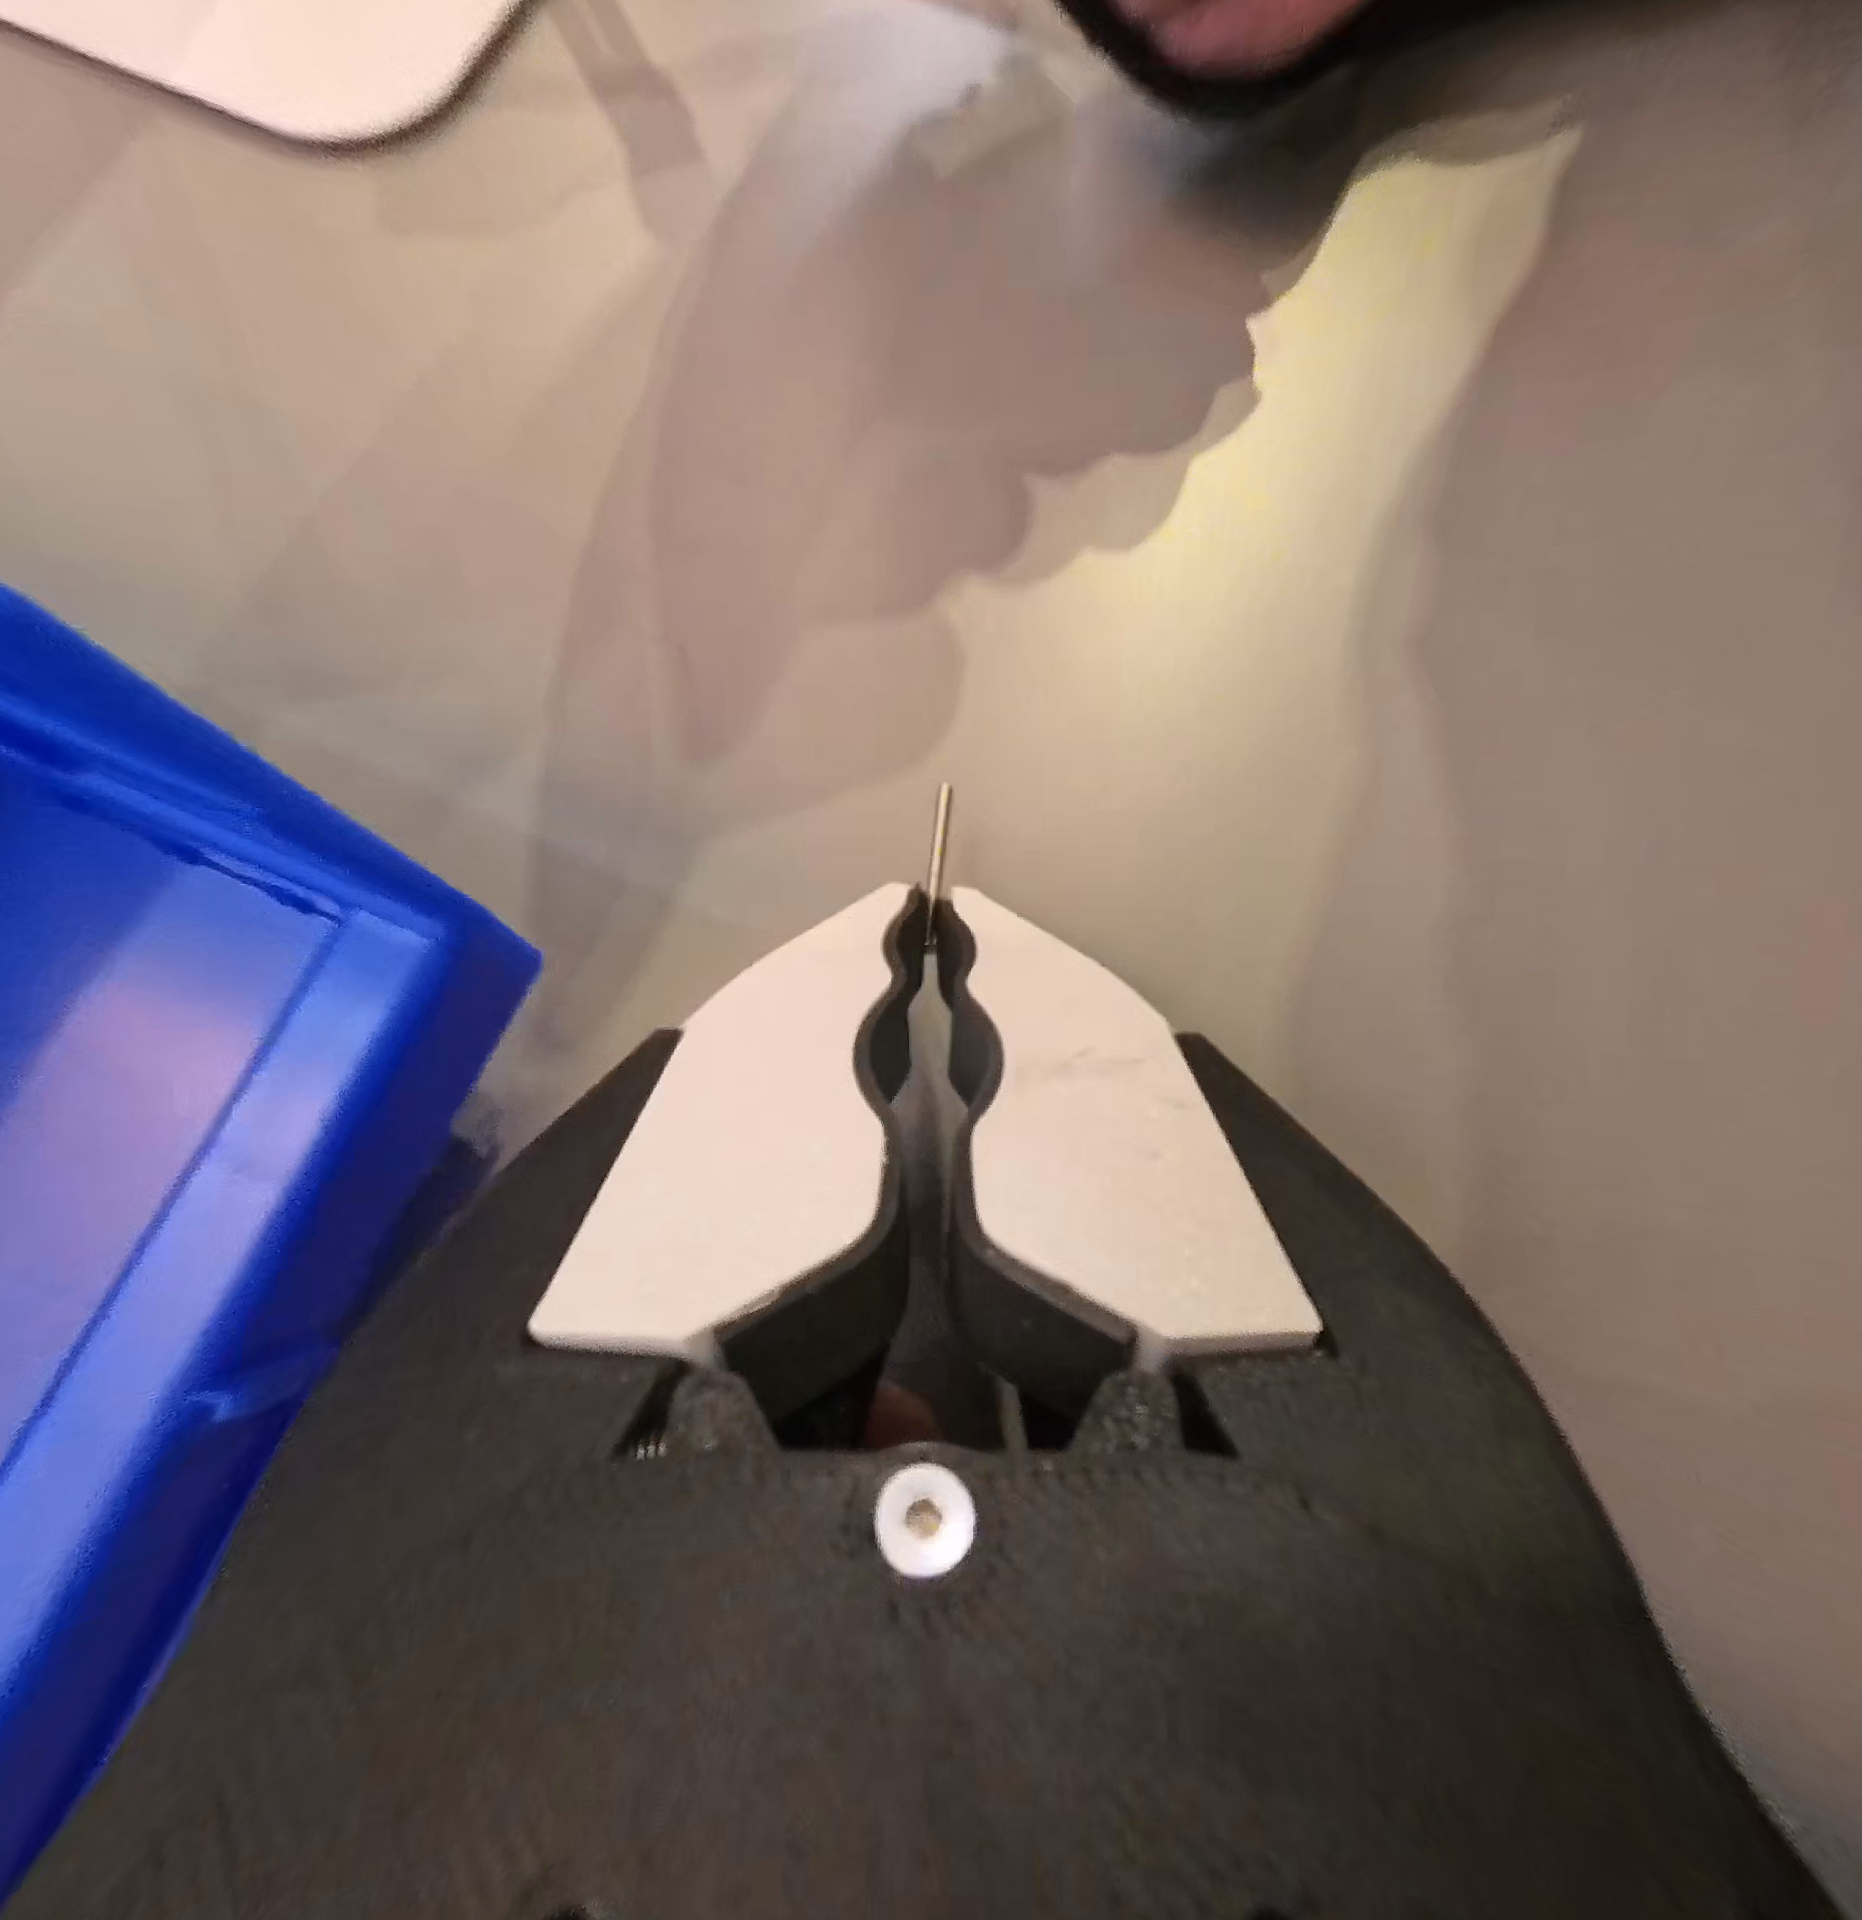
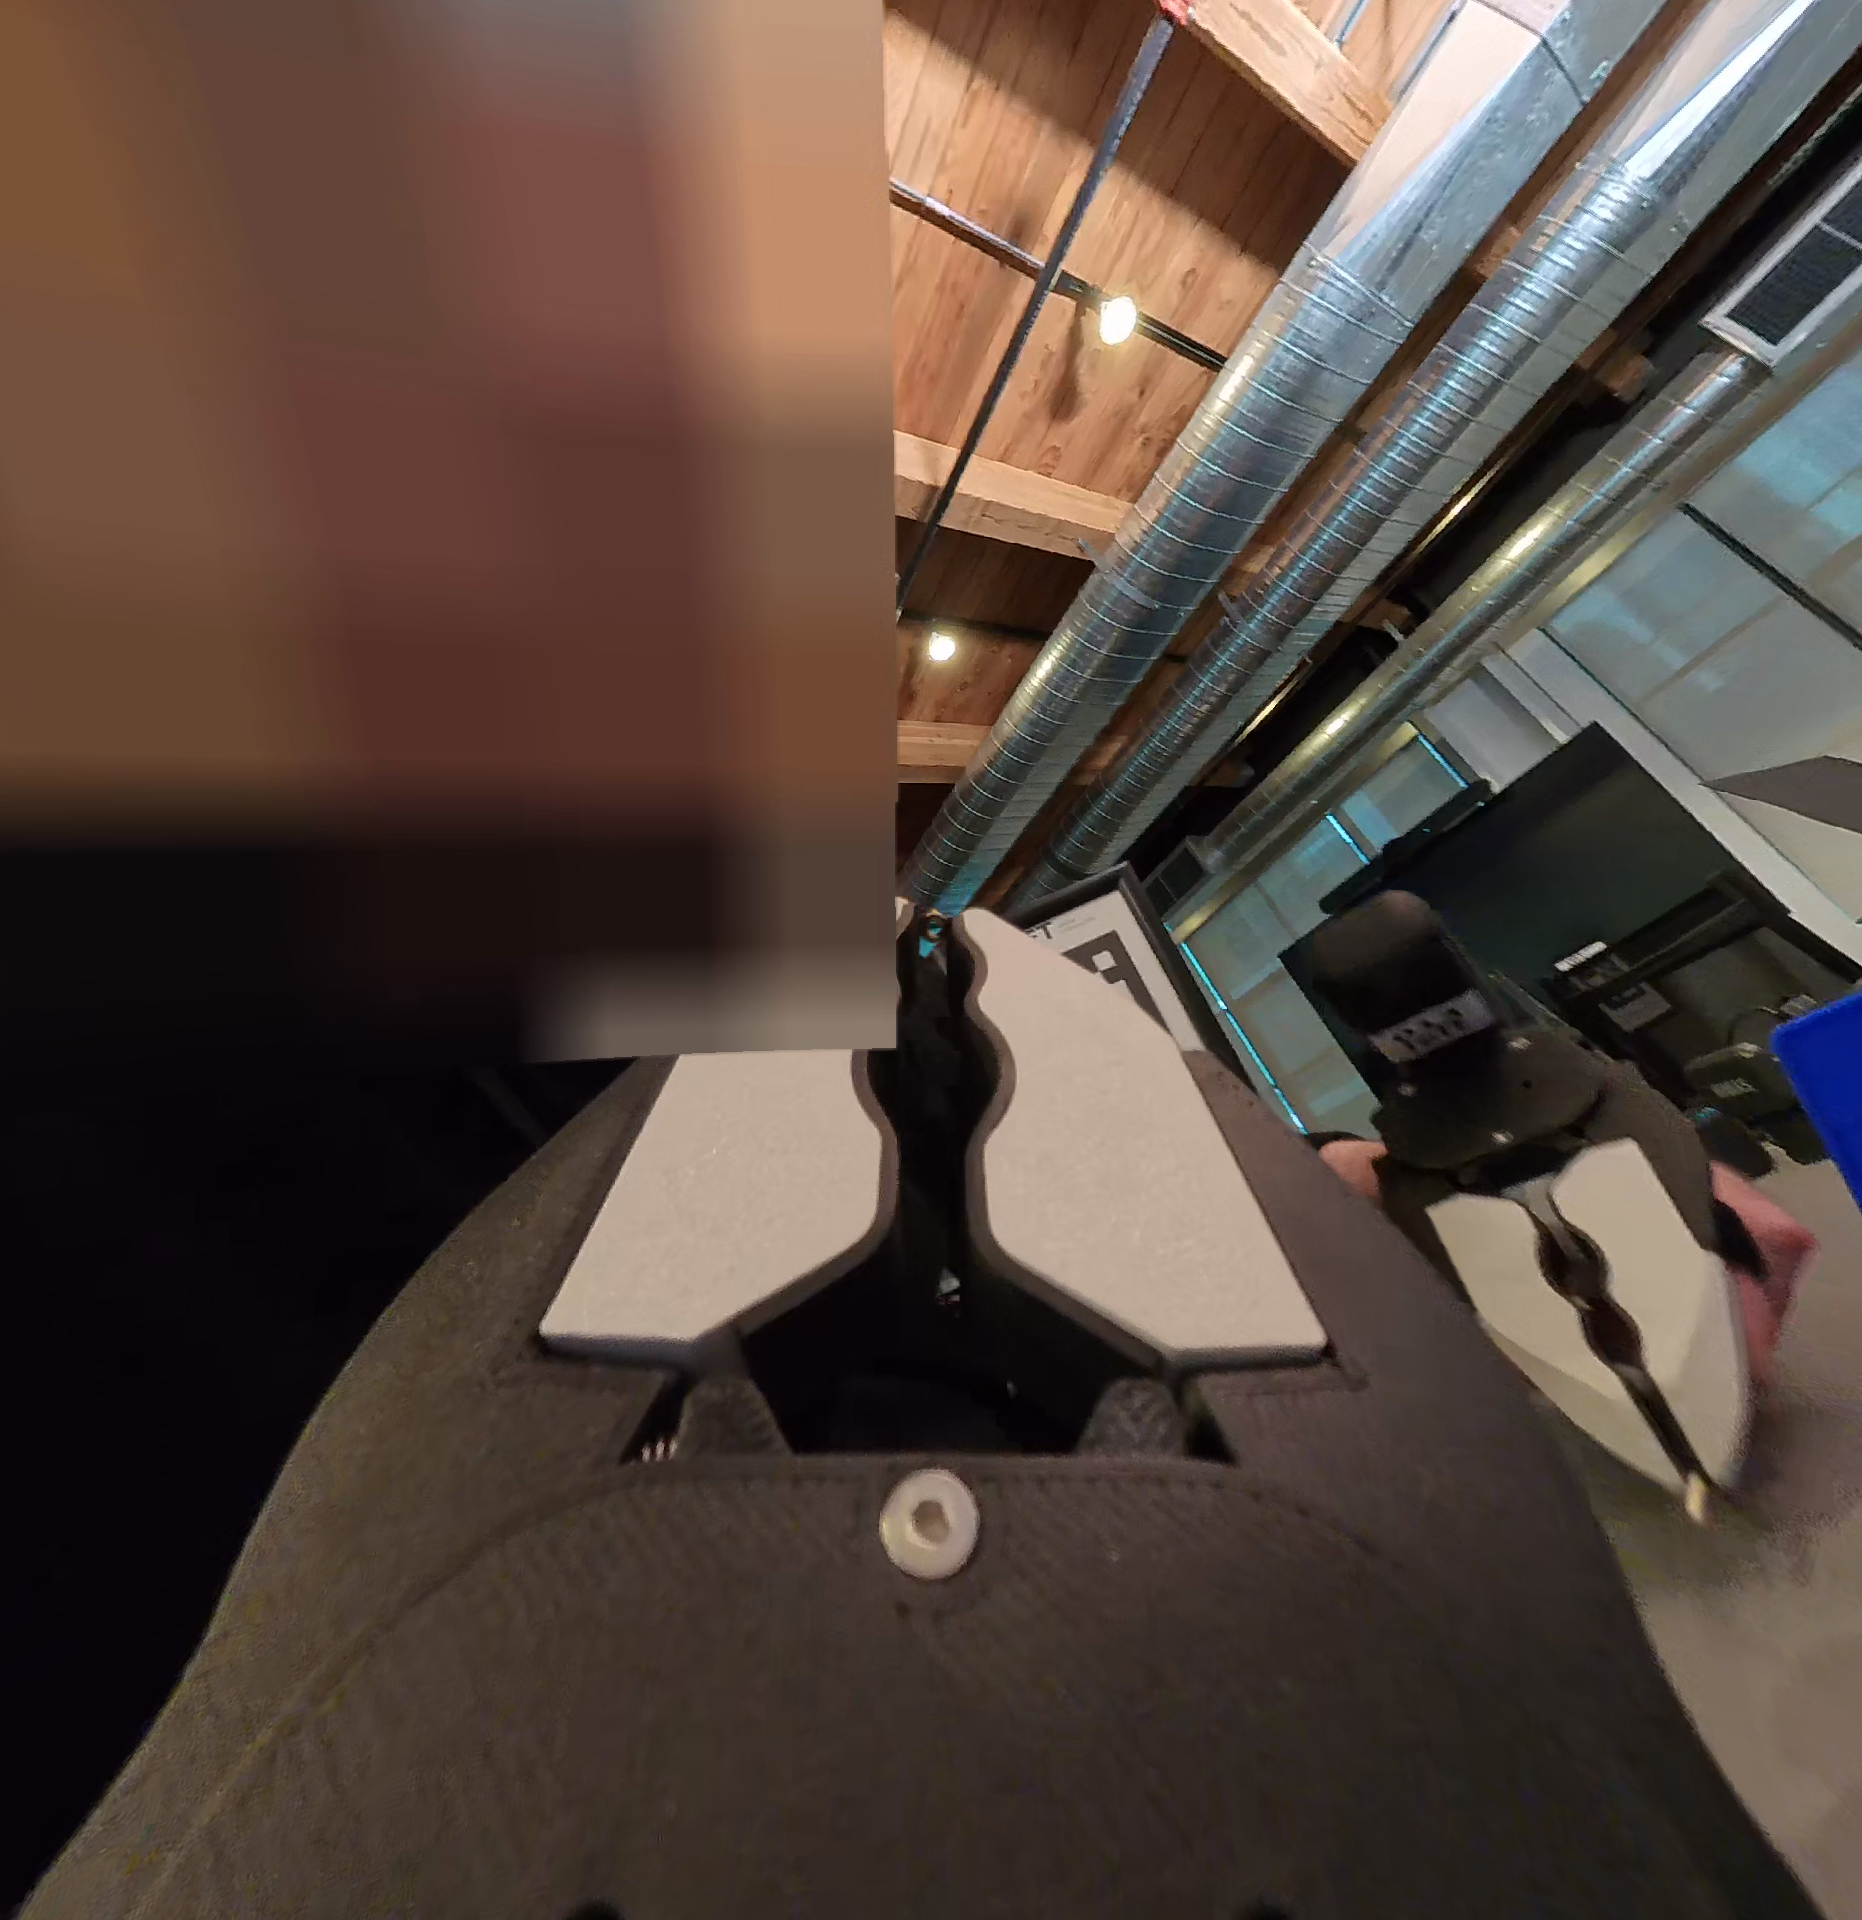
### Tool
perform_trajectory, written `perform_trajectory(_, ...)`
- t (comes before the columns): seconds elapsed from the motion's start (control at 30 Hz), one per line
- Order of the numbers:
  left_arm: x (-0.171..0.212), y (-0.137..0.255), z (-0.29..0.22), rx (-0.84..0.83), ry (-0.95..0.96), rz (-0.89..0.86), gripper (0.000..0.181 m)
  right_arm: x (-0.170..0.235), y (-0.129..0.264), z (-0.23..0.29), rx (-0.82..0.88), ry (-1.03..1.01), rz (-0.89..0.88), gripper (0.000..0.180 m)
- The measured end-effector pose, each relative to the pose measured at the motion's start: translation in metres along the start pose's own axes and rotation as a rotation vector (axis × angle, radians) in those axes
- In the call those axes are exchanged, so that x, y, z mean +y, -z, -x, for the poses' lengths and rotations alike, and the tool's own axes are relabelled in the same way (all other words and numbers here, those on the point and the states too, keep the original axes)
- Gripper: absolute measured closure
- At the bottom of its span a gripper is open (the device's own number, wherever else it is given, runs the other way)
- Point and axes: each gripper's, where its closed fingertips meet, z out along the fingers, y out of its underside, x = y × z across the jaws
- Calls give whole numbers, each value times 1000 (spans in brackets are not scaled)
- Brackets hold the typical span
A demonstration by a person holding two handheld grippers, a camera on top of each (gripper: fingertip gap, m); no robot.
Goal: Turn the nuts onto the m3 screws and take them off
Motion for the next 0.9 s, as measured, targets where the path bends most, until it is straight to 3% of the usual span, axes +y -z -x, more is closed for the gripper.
perform_trajectory(0.03,-8,3,1,-12,8,-27,180,0,1,-2,16,9,4,175)
perform_trajectory(0.27,-72,15,-8,-20,12,-194,180,7,3,-13,164,165,129,175)
perform_trajectory(0.4,-98,16,-24,22,45,-294,180,21,6,-24,302,335,308,175)
perform_trajectory(0.7,-109,6,-44,130,144,-376,180,63,19,-47,490,651,710,175)
perform_trajectory(0.9,-106,4,-52,216,189,-366,180,79,25,-55,528,764,851,175)
